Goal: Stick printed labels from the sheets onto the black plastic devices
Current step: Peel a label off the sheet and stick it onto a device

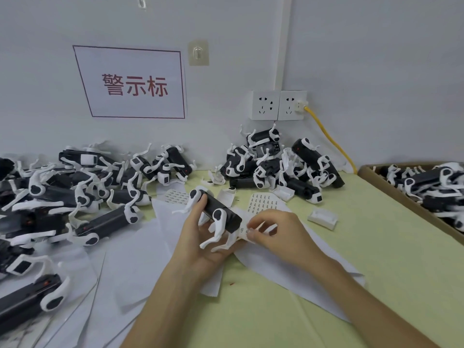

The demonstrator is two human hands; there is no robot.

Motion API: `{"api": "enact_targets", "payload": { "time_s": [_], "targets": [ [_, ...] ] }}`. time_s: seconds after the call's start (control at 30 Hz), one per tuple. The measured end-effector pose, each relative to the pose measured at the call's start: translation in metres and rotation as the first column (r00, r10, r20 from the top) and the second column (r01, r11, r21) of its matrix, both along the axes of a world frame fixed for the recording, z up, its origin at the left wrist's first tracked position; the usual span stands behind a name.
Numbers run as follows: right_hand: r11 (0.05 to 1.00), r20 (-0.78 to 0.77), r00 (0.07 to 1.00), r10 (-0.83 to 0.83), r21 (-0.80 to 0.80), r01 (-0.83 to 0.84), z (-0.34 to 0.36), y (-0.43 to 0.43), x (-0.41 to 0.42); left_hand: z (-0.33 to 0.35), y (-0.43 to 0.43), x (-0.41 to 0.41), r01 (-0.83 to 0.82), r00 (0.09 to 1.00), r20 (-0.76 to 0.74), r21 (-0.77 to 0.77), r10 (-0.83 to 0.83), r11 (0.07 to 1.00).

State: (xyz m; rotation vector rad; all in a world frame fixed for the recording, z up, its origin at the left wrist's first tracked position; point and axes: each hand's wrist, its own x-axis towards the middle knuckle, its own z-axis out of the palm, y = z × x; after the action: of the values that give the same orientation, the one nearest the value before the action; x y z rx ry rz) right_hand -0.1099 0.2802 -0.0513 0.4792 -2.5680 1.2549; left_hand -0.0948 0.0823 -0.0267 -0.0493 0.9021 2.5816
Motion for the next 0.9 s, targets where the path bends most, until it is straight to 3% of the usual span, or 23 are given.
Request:
{"api": "enact_targets", "payload": {
  "time_s": [0.2, 0.57, 0.9],
  "targets": [
    [0.988, 0.027, 0.997, -0.077, -0.129, 0.079, 0.0, -0.003, 0.002, -0.002, 0.003, 0.001, -0.065, 0.998, -0.001, -0.06, 0.065, 0.996],
    [0.985, -0.052, 0.992, -0.115, -0.134, 0.108, -0.001, -0.009, 0.007, -0.007, 0.003, 0.001, -0.073, 0.991, -0.12, -0.093, 0.061, 0.993],
    [0.987, -0.151, 0.986, -0.074, -0.155, 0.051, -0.001, -0.011, 0.009, -0.008, 0.004, 0.0, -0.07, 0.998, -0.007, -0.093, 0.069, 0.993]
  ]
}}
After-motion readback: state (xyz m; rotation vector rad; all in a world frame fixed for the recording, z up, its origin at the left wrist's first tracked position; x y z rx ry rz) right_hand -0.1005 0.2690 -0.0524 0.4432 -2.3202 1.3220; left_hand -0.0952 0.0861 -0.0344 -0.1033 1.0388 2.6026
